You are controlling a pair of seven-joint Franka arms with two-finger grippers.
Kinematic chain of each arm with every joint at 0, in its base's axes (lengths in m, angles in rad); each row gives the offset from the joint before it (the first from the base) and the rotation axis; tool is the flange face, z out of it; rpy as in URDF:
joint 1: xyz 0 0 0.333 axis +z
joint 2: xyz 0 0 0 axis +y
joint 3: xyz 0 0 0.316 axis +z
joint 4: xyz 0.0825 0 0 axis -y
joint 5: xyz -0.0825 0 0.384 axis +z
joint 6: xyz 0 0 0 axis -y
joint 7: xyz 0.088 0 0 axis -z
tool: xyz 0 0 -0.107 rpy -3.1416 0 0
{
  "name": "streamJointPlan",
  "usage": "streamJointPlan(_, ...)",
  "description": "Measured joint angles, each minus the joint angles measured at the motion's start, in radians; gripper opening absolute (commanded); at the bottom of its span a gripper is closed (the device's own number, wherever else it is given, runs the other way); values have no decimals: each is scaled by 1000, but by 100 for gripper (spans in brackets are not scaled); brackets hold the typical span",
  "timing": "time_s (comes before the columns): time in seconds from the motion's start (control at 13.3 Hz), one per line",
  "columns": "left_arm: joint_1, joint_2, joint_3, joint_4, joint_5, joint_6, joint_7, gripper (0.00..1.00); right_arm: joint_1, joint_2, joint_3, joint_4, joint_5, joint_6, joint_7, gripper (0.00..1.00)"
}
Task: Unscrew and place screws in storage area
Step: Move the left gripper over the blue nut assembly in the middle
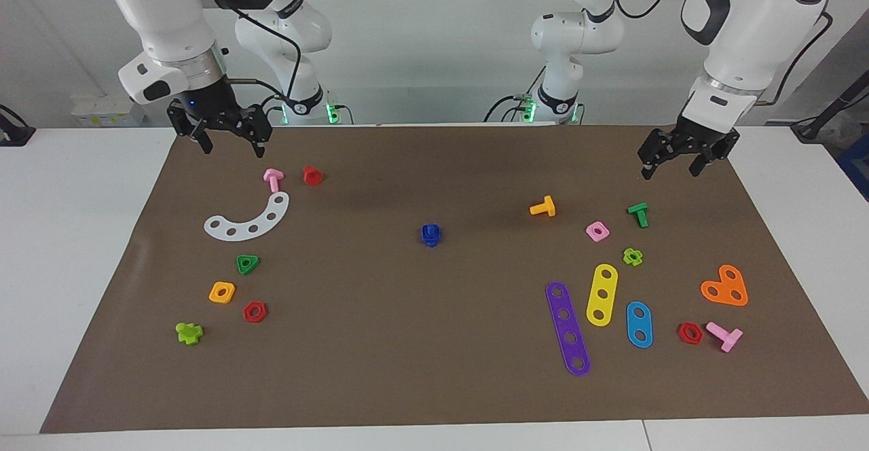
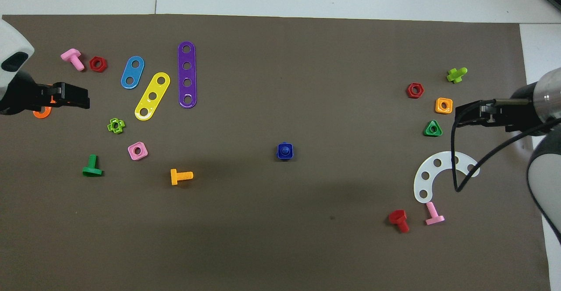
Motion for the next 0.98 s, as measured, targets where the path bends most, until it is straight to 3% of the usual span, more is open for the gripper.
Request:
streamJointPlan(0.6, -22, -7, -19, -25, 0, 5, 39, 96, 1, 0, 1, 0, 0, 0, 0, 100)
streamJointPlan(0.98, -210, 14, -29, -75, -21, 98, -121, 96, 1, 0, 1, 0, 0, 0, 0, 100)
